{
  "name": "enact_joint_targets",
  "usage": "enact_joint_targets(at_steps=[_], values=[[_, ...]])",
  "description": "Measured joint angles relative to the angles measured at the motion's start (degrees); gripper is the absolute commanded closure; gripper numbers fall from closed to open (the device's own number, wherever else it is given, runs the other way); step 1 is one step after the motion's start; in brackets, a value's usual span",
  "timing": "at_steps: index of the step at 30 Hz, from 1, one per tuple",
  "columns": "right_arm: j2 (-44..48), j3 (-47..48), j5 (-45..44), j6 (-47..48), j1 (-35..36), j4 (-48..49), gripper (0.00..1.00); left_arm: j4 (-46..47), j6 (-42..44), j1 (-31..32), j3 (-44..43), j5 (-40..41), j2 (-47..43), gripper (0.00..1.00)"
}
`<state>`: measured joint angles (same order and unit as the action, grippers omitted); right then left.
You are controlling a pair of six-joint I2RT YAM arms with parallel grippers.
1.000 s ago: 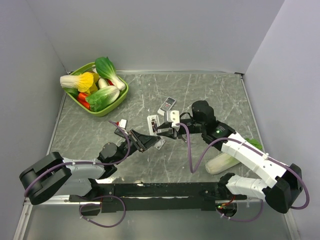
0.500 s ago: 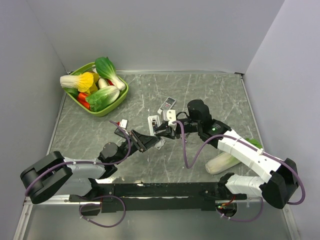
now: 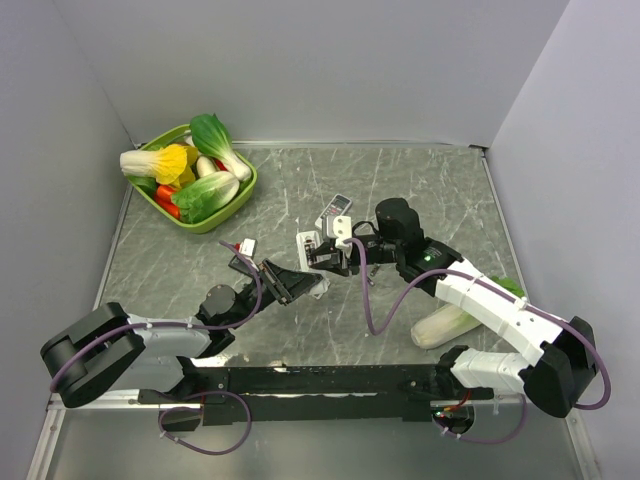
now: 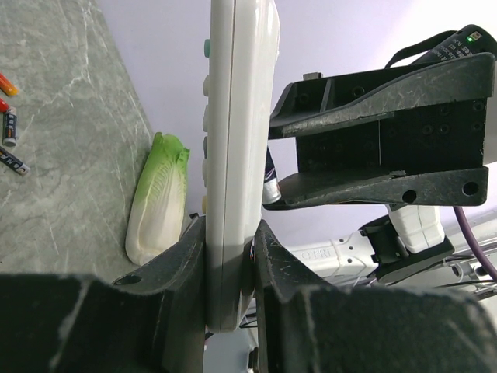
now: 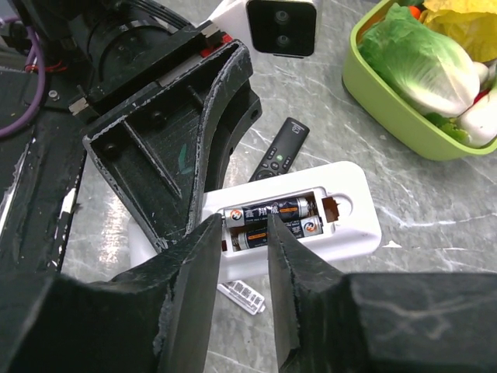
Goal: Load the batteries into the remote control
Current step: Load the battery into the remote control.
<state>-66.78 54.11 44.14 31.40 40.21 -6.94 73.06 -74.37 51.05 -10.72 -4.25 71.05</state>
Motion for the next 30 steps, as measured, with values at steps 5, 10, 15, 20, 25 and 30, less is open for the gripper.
enact_joint_targets(at_steps=[5,10,15,20,25,30], values=[[0.24,0.00,-0.09,-0.26,0.00,0.09,0.59,0.00,-0.02,0.00,0.00,-0.02,0.02,0.99],[0.35,0.00,-0.07,-0.28,0.00,0.07,0.60,0.00,-0.02,0.04,0.00,-0.04,0.00,0.99],[0.35,0.00,0.00,-0.44,0.00,0.07,0.62,0.00,-0.02,0.04,-0.02,-0.22,0.00,0.99],[0.31,0.00,0.09,-0.46,0.00,0.07,0.64,0.00,-0.02,0.04,-0.02,-0.42,0.00,0.99],[0.00,0.00,0.11,-0.72,0.00,0.11,0.65,-0.04,-0.02,0.13,-0.02,-0.39,0.00,0.99],[-0.33,0.00,-0.17,-1.31,0.02,0.09,0.74,-0.26,-0.02,0.15,-0.02,-0.11,0.00,0.99]])
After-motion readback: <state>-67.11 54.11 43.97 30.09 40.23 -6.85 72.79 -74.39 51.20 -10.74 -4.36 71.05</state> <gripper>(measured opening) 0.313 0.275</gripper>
